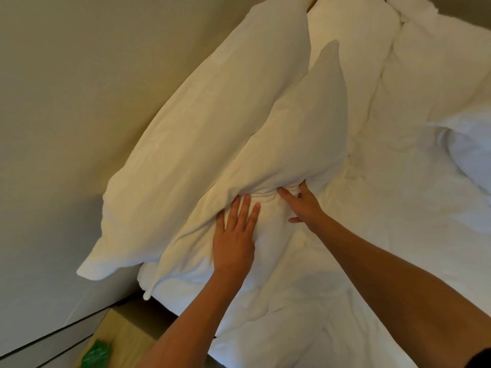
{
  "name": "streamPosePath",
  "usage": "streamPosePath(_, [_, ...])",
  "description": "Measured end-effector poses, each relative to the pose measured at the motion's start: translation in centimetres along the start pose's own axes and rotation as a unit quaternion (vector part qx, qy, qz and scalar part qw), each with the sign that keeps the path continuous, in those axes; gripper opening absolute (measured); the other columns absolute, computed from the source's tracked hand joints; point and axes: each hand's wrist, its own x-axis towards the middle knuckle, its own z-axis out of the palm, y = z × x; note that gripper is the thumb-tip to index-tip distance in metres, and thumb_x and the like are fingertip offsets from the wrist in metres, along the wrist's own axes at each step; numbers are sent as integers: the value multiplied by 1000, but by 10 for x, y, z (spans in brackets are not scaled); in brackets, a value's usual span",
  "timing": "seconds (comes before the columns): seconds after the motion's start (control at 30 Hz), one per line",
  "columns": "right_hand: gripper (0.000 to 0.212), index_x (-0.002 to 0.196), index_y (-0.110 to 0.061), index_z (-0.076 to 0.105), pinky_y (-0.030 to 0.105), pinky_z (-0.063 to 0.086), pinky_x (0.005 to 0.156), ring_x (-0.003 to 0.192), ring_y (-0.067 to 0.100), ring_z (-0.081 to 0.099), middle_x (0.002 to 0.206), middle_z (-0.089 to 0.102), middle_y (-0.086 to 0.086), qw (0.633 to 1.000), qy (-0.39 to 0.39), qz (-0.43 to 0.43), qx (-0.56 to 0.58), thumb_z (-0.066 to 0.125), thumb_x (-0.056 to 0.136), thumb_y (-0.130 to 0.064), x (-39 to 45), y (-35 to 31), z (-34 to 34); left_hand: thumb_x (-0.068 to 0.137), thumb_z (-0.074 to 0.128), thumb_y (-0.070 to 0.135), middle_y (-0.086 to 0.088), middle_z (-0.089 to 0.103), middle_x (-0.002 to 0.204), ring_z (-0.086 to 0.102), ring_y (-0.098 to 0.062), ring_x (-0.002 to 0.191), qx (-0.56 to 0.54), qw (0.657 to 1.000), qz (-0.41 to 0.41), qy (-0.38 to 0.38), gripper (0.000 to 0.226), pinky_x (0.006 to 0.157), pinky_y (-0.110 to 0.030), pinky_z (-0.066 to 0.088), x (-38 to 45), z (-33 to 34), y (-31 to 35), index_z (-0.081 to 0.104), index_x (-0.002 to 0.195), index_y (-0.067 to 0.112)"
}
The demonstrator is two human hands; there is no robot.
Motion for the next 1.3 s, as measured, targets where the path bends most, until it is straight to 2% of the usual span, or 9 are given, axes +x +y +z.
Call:
streamPosePath(0.1, [101, 166, -38, 13, 60, 51, 107, 145, 40, 43, 164, 37, 12, 998, 9, -28, -57, 71, 88, -63, -15, 9, -7, 85, 66, 25, -6, -1, 172, -7, -29, 158, -5, 1000, 12, -21, 95, 126, -56, 3, -8, -5, 8, 11, 163, 23])
streamPosePath(0.2, [86, 167, -26, 20, 48, 42, 117, 144, 35, 47, 161, 44, 13, 980, 13, -87, -177, 61, 98, -57, -32, 16, -15, 88, 64, 35, -6, 1, 172, -7, -28, 158, -16, 999, 20, -44, 88, 127, -55, 2, -13, -17, 16, 18, 162, 23])
streamPosePath(0.4, [57, 147, -18, 54, 38, 46, 106, 126, 29, 61, 140, 64, 11, 954, -6, -107, -279, 61, 101, -50, -83, 38, -45, 100, 45, 54, -6, 8, 171, 0, -26, 159, -90, 990, 15, -108, 62, 126, -51, -6, -24, -48, 35, 38, 154, 24])
streamPosePath(0.5, [52, 140, -18, 60, 38, 48, 103, 122, 27, 63, 134, 67, 9, 943, -7, -101, -317, 60, 101, -52, -118, 61, -73, 100, 50, 51, -5, 27, 167, 15, -24, 156, -191, 971, -23, -141, 53, 126, -49, 6, -33, -64, 54, 50, 145, 24])
streamPosePath(0.6, [49, 134, -21, 63, 37, 49, 99, 119, 26, 64, 128, 69, 6, 943, 3, -93, -320, 58, 100, -55, -160, 97, -111, 98, 60, 43, -7, 51, 150, 44, -24, 141, -321, 928, -82, -171, 47, 117, -37, 32, -47, -81, 77, 58, 138, 19])
streamPosePath(0.77, [42, 128, -25, 67, 33, 50, 91, 110, 22, 66, 119, 71, 1, 966, 73, -55, -243, 58, 100, -55, -251, 188, -180, 99, 60, 35, -8, 71, 117, 65, -25, 109, -386, 890, -94, -226, 31, 95, -39, 51, -90, -98, 142, 68, 119, 13])
streamPosePath(0.97, [32, 123, -23, 71, 40, 55, 98, 107, 22, 70, 115, 74, 2, 979, 201, 4, -24, 61, 101, -46, -392, 344, -241, 99, 59, 28, -10, 75, 100, 72, -25, 93, -429, 846, -33, -316, 19, 79, -35, 54, -192, -93, 271, 70, 102, 13])
streamPosePath(1.13, [28, 127, -25, 66, 29, 51, 93, 108, 16, 68, 116, 69, -5, 945, 296, 70, 117, 59, 104, -41, -521, 495, -247, 101, 57, 23, -14, 76, 100, 72, -23, 88, -402, 808, 49, -428, 21, 71, -28, 51, -311, -74, 385, 71, 108, 10])
streamPosePath(1.3, [8, 102, -42, 64, 26, 50, 71, 81, 7, 66, 94, 69, -12, 890, 380, 146, 208, 56, 104, -42, -639, 633, -217, 102, 57, 17, -22, 75, 104, 71, -35, 94, -359, 781, 97, -502, 23, 84, -40, 54, -437, -56, 482, 70, 114, 1])
